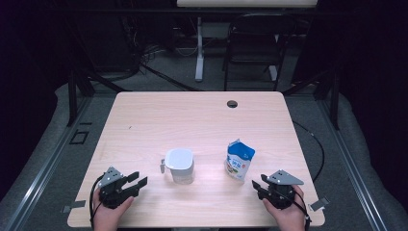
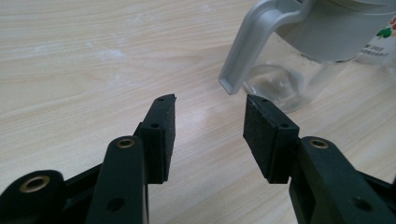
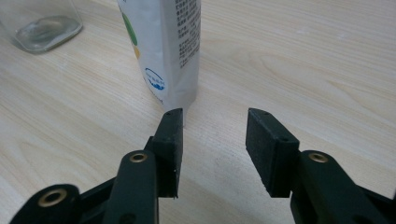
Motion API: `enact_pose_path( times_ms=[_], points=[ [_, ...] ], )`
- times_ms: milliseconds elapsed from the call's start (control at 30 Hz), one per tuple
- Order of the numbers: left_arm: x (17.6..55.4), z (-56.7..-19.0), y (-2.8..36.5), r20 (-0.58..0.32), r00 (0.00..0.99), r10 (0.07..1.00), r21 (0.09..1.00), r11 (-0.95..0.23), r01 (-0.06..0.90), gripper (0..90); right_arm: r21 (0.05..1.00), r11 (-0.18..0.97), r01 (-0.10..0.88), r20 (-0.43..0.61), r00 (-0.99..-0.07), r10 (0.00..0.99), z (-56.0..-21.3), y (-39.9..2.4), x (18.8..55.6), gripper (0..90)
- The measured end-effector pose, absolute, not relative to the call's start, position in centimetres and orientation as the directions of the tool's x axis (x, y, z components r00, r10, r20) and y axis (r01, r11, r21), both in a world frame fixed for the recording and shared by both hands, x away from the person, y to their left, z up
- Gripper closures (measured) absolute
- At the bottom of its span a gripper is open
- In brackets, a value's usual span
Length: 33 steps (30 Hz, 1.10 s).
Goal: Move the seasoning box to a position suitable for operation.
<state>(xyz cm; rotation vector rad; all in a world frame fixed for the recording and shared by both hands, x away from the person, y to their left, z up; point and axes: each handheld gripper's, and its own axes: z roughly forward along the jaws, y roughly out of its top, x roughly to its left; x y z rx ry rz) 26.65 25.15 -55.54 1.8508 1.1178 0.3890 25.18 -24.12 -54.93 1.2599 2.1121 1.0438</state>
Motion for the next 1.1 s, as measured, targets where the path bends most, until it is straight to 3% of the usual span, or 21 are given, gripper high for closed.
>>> enact_pose_path(
  times_ms=[867,967,1100],
  points=[
    [25.7,-54.8,19.7,-0.094,0.646,0.757,0.830,-0.299,0.471,50.3,0.799,0.283,0.530,0.003,-0.475,0.880,-55.2,-23.6,25.1,53.2],
    [26.1,-54.8,18.8,-0.051,0.618,0.785,0.822,-0.318,0.472,50.5,0.799,0.281,0.532,0.008,-0.476,0.879,-55.2,-23.7,25.1,52.9],
    [27.2,-54.8,18.7,-0.064,0.603,0.795,0.819,-0.303,0.487,50.7,0.800,0.273,0.535,0.014,-0.471,0.882,-55.3,-23.8,25.1,52.3]
  ],
)
